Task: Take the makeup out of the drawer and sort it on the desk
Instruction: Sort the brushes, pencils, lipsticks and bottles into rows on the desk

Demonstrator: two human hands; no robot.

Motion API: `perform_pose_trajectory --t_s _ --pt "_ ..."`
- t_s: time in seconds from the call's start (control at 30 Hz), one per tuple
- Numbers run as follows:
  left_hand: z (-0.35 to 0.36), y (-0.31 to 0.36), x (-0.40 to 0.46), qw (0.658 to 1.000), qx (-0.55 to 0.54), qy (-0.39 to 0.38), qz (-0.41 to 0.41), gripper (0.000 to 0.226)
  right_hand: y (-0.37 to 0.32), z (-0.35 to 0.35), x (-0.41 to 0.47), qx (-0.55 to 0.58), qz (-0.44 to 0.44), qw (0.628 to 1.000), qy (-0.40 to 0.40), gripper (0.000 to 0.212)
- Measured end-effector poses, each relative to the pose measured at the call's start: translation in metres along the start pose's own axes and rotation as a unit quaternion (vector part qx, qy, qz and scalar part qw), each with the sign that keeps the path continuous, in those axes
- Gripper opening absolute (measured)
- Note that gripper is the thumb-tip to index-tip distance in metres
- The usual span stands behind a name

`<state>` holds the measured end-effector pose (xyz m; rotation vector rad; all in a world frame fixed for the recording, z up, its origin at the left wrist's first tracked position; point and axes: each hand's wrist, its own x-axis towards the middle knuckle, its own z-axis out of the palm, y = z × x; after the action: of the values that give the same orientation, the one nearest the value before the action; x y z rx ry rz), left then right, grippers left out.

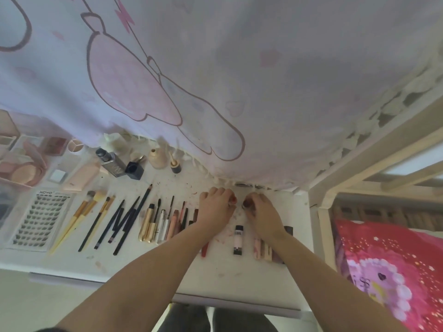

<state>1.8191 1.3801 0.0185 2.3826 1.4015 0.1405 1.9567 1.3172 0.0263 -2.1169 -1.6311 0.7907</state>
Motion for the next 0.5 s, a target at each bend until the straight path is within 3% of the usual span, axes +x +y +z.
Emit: perform_pose_trajectory --t_s 0.17,0.3,0.43,0.5 --pt "0.008 -0.002 0.004 1.0 0.018 -0.016 -0.005 0.025 0.004 0.003 0.007 -0.023 0.016 0.999 -0.022 0.021" --pt "0.004 -0.003 0.001 0.999 0.008 -0.013 -0.031 0.04 0.009 -0.002 0.005 -0.012 0.058 0.997 -0.043 0.038" --pt "-0.011 -0.002 -0.034 0.999 0.028 0.024 -0.017 0.029 0.006 -0.012 -0.011 -0.102 0.074 0.992 -0.021 0.024" --pt "-0.01 0.007 -0.059 0.996 0.089 -0.011 0.029 0.039 -0.006 -0.009 -0.021 -0.113 0.069 0.991 -0.035 0.022"
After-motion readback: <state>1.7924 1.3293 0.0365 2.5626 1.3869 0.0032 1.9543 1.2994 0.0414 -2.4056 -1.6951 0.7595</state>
